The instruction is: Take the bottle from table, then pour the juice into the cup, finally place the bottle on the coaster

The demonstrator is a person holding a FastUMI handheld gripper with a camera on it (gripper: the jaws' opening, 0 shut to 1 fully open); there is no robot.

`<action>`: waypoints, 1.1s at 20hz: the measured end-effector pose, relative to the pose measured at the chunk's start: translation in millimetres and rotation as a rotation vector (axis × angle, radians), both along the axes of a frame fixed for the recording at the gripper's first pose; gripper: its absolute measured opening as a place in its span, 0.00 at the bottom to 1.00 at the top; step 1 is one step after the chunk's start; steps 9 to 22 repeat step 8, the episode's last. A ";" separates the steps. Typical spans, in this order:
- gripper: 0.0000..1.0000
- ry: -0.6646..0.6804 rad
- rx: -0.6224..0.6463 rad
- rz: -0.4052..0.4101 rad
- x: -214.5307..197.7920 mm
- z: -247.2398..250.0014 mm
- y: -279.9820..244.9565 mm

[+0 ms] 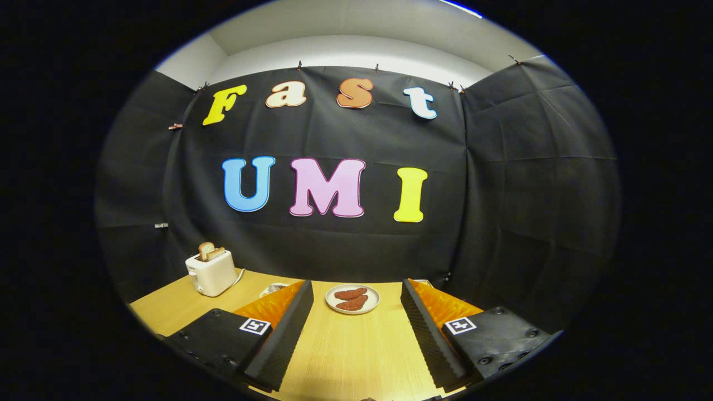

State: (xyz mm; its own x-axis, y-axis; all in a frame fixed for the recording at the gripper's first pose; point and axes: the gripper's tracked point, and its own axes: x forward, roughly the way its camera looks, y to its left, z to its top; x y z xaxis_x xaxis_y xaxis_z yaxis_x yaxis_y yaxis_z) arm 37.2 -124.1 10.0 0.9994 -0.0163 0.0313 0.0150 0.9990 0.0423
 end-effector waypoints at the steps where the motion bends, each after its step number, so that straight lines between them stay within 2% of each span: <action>1: 0.97 -0.001 -0.005 0.000 0.6 1.3 2.1; 8: 0.97 -0.026 -0.016 0.041 -2.8 15.7 31.4; 22: 0.97 -0.026 -0.016 0.041 -2.8 15.7 31.4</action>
